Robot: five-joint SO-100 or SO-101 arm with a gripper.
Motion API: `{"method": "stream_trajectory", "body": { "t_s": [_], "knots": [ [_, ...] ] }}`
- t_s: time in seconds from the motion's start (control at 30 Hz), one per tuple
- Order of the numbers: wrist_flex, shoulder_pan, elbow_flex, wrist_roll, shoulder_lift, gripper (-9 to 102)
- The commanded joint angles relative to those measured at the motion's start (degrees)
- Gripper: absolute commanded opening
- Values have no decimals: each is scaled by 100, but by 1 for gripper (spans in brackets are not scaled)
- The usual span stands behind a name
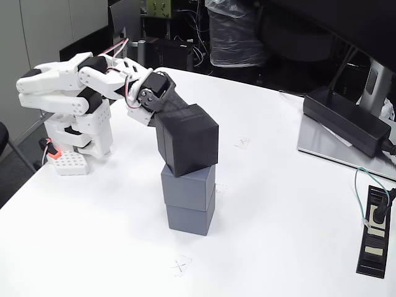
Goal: Stack the three blocks in an ordered color.
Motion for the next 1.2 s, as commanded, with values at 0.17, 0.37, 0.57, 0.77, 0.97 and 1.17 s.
{"method": "stream_trajectory", "body": {
  "t_s": [0.17,0.37,0.57,0.77,0.97,1.17],
  "knots": [
    [246,-26,-9,44,-18,-1],
    [272,35,-9,70,-26,-1],
    [281,35,-9,44,-26,-1],
    [281,35,-9,44,-26,-1],
    [281,35,-9,44,-26,-1],
    [281,35,-9,44,-26,-1]
  ]
}}
